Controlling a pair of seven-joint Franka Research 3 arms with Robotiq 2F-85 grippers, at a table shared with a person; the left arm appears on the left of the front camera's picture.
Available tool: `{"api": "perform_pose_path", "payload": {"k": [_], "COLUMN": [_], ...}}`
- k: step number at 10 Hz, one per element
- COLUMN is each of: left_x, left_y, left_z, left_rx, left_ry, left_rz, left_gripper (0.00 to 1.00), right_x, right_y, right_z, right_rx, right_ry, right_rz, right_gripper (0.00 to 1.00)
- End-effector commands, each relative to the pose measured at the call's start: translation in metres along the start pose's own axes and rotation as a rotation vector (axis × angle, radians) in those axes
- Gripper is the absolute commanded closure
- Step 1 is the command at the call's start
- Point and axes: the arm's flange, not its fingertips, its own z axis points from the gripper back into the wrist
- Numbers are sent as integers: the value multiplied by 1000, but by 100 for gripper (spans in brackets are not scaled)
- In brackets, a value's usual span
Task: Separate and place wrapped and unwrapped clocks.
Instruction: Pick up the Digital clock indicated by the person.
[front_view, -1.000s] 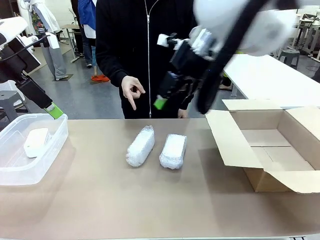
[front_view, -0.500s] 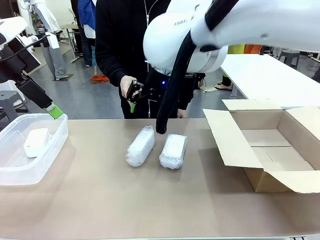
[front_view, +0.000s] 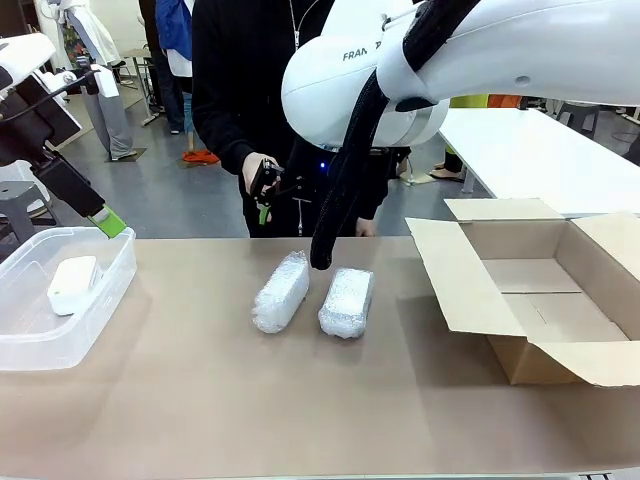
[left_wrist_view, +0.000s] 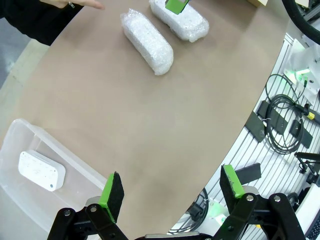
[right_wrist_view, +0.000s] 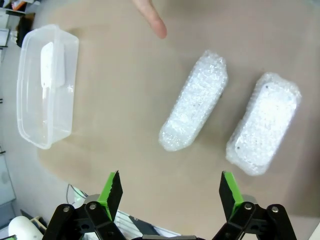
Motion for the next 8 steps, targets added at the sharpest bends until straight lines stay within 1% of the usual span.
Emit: {"api": "perform_pose_path", "payload": {"k": [1, 2, 3, 4, 5, 7, 8], "left_x": [0, 0, 0, 0, 0, 0, 0], "left_y": [0, 0, 0, 0, 0, 0, 0], "left_z": [0, 0, 0, 0, 0, 0, 0], "left_rx": [4, 4, 4, 4, 4, 4, 4], "left_ry": [-8, -8, -8, -8, -8, -8, -8], "left_rz": [1, 1, 1, 1, 1, 1, 1], "left_gripper": [0, 0, 0, 0, 0, 0, 0], "right_x": [-6, -12, -15, -13, -10, -5, 0], "right_y": [15, 24, 29, 33, 36, 39, 36], "right_z": [-14, -30, -48, -67, -81, -100, -108], "right_rx": [-21, -61, -145, -165, -194, -213, -230], "right_ry": [-22, -20, -28, -49, -92, -132, -149], "right_rz": [-146, -197, -258, -342, -377, -414, -454], "right_gripper": [0, 0, 0, 0, 0, 0, 0]}}
